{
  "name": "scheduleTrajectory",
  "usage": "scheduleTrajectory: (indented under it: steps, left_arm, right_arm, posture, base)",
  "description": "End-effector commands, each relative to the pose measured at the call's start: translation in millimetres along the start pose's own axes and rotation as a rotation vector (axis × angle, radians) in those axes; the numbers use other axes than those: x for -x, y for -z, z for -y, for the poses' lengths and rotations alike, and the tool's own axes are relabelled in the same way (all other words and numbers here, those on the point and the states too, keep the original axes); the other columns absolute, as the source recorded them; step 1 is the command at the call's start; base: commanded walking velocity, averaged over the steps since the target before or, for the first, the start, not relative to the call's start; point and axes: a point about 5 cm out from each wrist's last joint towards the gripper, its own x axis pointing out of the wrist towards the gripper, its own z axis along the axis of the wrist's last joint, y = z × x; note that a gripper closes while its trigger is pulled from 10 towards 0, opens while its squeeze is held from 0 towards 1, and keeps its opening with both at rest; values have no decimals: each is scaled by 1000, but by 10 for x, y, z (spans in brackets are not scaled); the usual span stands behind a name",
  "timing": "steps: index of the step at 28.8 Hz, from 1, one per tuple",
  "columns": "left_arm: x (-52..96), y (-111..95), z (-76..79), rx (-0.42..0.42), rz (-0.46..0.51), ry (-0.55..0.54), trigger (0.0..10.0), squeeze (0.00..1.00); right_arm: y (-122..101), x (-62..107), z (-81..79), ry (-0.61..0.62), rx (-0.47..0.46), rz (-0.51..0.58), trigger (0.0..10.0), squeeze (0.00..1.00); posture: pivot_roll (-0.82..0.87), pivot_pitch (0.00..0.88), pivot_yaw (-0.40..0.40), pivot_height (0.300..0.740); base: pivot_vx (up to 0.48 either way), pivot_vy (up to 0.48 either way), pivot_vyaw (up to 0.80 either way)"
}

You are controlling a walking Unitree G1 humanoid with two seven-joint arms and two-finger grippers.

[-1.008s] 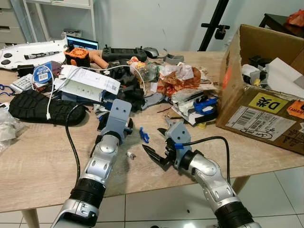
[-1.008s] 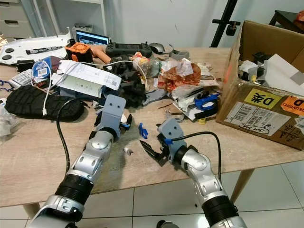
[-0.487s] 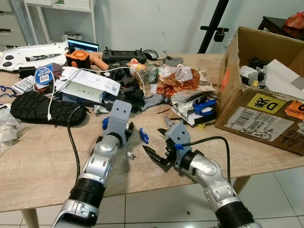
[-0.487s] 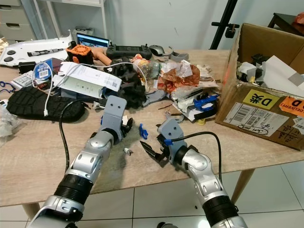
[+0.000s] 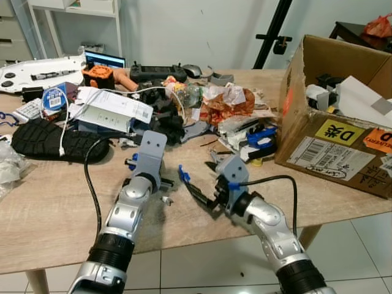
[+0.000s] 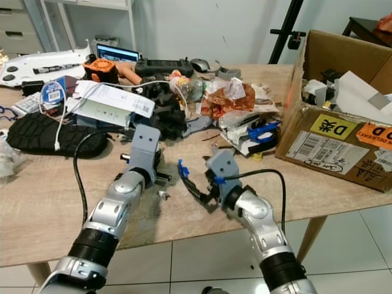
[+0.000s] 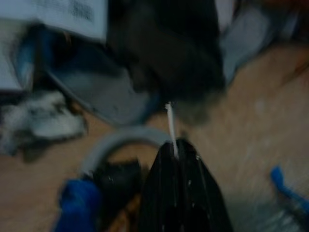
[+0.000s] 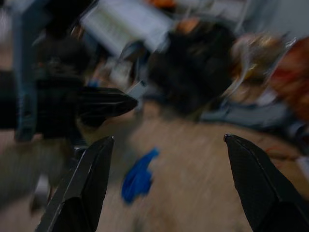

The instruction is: Picking trash to rubbish bin

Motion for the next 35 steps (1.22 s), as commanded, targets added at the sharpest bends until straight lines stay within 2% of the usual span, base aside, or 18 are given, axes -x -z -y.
scheduleTrajectory:
  steps: [1, 3, 10, 11, 17, 19, 21, 24, 25, 27, 29, 30, 31, 32, 33, 34, 35]
  left_arm:
    - [57, -148, -100, 59, 127, 6, 0, 0]
    - [81, -189, -162, 72, 164, -6, 0, 0]
    - [123, -228, -289, 70, 194, -41, 0, 0]
    - [134, -261, -291, 104, 228, -32, 0, 0]
    - [137, -295, -241, 86, 257, 8, 0, 0]
    - [145, -354, -202, 103, 298, 35, 0, 0]
    - [167, -465, -119, 127, 368, 112, 0, 0]
    - [199, -549, -31, 107, 422, 209, 0, 0]
    - [199, -549, -31, 107, 422, 209, 0, 0]
    - [256, -591, 7, 104, 480, 288, 0, 0]
    - [271, -598, 8, 105, 489, 301, 0, 0]
    - [296, -608, 11, 110, 502, 329, 0, 0]
    - [314, -616, 14, 114, 511, 349, 0, 0]
    - [343, -619, 28, 108, 519, 388, 0, 0]
    - [364, -620, 38, 104, 524, 415, 0, 0]
    - [393, -618, 51, 101, 530, 446, 0, 0]
    - [424, -617, 64, 107, 536, 476, 0, 0]
  right_arm:
    - [-92, 9, 66, 50, -28, 68, 10000, 0]
    - [-111, -4, 80, 62, -39, 81, 10000, 0]
    - [-99, -22, 78, 60, -27, 74, 10000, 0]
    - [-98, -24, 68, 59, -29, 75, 10000, 0]
    - [-65, -13, 39, 35, -18, 51, 10000, 0]
    - [-5, 8, 16, 10, -7, 5, 10000, 0]
    - [22, 26, 7, 13, -9, -5, 10000, 0]
    - [-65, 14, 73, 84, -55, 62, 10000, 0]
    - [-65, 14, 73, 84, -55, 62, 10000, 0]
    - [-217, -17, 146, 118, -185, 185, 10000, 0]
    - [-259, -23, 149, 113, -219, 217, 10000, 0]
    - [-318, -31, 130, 84, -257, 258, 10000, 333]
    - [-358, -35, 115, 61, -282, 286, 10000, 333]
    - [-412, -42, 107, 46, -316, 326, 10000, 706]
    - [-446, -45, 102, 37, -338, 352, 10000, 706]
    - [-484, -50, 101, 32, -348, 379, 10000, 1000]
    - [-518, -57, 95, 18, -361, 403, 10000, 1000]
  posture:
    - [-34, 91, -83, 740]
    - [-34, 91, -83, 740]
    - [-28, 88, -86, 740]
    - [-28, 88, -86, 740]
    - [-31, 90, -88, 740]
    - [-33, 93, -89, 740]
    - [-32, 92, -89, 740]
    - [-32, 94, -90, 740]
    - [-32, 94, -90, 740]
    - [-32, 94, -90, 740]
    - [-32, 94, -90, 740]
    - [-32, 94, -90, 740]
    - [-32, 94, -90, 740]
    - [-29, 94, -96, 740]
    - [-29, 94, -96, 740]
    - [-29, 94, -96, 740]
    - [-29, 94, -96, 740]
  base:
    - [0, 0, 0]
    - [0, 0, 0]
    - [0, 0, 0]
    - [0, 0, 0]
    - [0, 0, 0]
    - [0, 0, 0]
    - [0, 0, 0]
    - [0, 0, 0]
    - [0, 0, 0]
    - [0, 0, 0]
    - [0, 0, 0]
    - [0, 0, 0]
    - [0, 0, 0]
    - [0, 0, 0]
    - [0, 0, 0]
    - [0, 0, 0]
    - [0, 0, 0]
